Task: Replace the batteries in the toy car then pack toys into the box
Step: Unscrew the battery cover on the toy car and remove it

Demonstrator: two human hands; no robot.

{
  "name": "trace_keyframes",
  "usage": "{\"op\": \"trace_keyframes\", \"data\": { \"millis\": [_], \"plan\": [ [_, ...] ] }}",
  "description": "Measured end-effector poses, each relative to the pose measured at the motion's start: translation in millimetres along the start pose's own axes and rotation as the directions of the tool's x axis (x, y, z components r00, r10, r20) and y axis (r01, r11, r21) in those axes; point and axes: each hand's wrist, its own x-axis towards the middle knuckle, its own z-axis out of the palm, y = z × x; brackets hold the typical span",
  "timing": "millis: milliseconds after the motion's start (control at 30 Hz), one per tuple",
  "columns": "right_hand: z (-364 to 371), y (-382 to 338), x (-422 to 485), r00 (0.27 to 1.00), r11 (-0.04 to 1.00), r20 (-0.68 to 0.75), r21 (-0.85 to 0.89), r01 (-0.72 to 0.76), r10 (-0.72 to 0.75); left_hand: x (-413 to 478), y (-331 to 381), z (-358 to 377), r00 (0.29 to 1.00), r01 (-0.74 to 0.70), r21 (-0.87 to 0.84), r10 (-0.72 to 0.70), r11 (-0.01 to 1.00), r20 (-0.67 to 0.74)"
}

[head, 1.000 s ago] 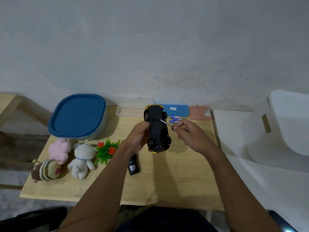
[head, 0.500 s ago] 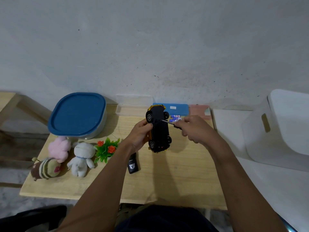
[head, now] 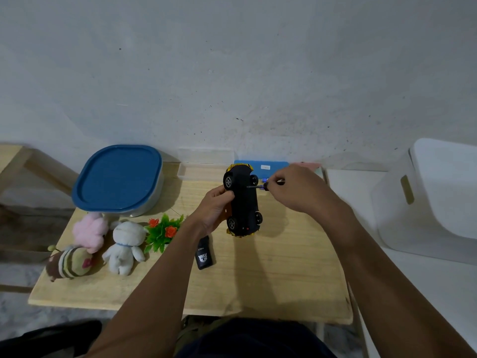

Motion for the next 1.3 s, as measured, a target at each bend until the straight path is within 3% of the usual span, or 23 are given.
{"op": "trace_keyframes", "data": {
  "millis": [167,300,400,500,667,967,1033,1200,1300],
  "plan": [
    [-4,2,2,0.996,0.991,0.046,-0.112,0.08,-0.076,-1,1,-2,1.0,0.0,-0.005,0.0,1.0,0.01],
    [-3,3,8,0.993,0.974,0.117,-0.225,0.015,0.012,0,3,1,1.0,0.006,-0.004,-0.006,1.0,-0.013],
    [-6,1,9,0.996,0.965,0.079,-0.261,-0.012,0.033,-1,4,4,1.0,0.004,-0.007,-0.004,1.0,0.002],
    [-9,4,9,0.997,0.945,0.071,-0.324,0.053,-0.031,-2,5,2,1.0,-0.003,-0.009,0.003,1.0,-0.007],
    [-10,7,11,0.988,0.954,0.104,-0.266,0.138,-0.114,-3,5,0,1.0,0.002,-0.034,-0.003,0.999,-0.014],
    [-5,4,9,0.996,0.922,0.022,-0.377,0.091,-0.09,-4,3,1,1.0,-0.003,-0.051,0.003,0.999,-0.003],
    [-8,3,9,0.993,0.927,0.028,-0.356,0.118,-0.116,-5,2,1,1.0,-0.004,-0.042,0.004,0.999,0.007],
    [-7,7,13,0.982,0.984,0.085,-0.037,0.174,-0.171,-7,-1,1,1.0,0.016,-0.027,-0.015,1.0,0.018],
    [-6,4,12,0.986,0.984,0.122,-0.122,0.128,-0.113,-8,-2,1,1.0,0.01,-0.041,-0.01,0.999,-0.001]
  ]
}}
